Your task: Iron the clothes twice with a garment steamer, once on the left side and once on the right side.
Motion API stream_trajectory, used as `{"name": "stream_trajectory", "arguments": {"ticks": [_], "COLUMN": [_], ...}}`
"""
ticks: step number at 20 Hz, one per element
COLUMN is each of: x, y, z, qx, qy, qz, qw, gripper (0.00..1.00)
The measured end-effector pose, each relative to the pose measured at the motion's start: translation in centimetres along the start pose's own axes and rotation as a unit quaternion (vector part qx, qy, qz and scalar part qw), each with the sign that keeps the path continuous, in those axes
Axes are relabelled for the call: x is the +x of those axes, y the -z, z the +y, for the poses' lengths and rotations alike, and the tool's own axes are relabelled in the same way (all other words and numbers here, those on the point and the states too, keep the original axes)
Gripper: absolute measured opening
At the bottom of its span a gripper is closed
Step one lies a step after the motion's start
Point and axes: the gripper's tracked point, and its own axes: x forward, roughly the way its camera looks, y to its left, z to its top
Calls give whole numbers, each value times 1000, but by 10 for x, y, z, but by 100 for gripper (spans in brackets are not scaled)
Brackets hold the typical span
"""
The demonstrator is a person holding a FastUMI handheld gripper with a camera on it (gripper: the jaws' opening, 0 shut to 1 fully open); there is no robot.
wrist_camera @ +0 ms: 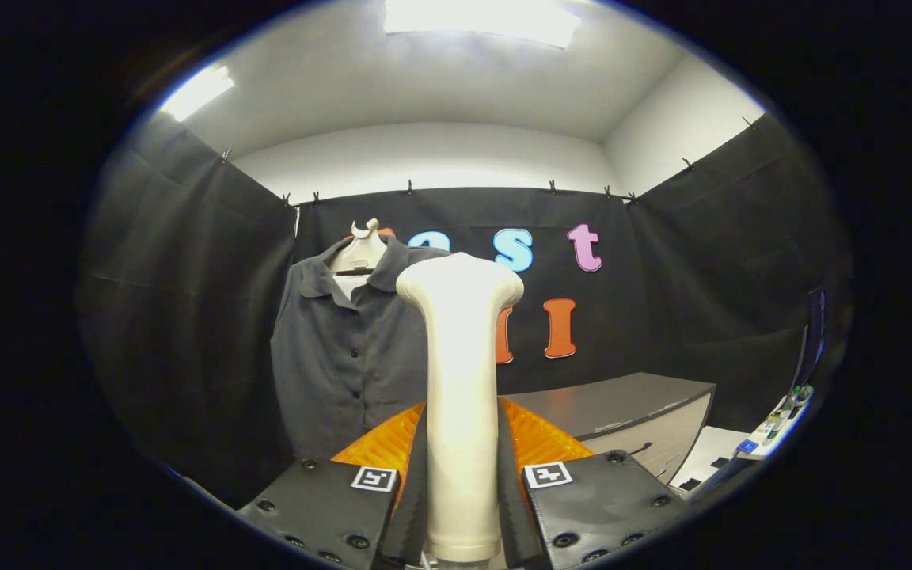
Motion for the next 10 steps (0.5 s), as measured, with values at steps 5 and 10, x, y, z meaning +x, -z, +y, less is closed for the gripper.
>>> {"name": "stream_trajectory", "arguments": {"ticks": [5, 10], "x": [-16, -27], "y": [-5, -9], "z": [-37, -60], "qx": [3, 8], "qy": [-5, -21], "qz": [-6, -11], "qw": [1000, 1000], "gripper": [45, 44]}}
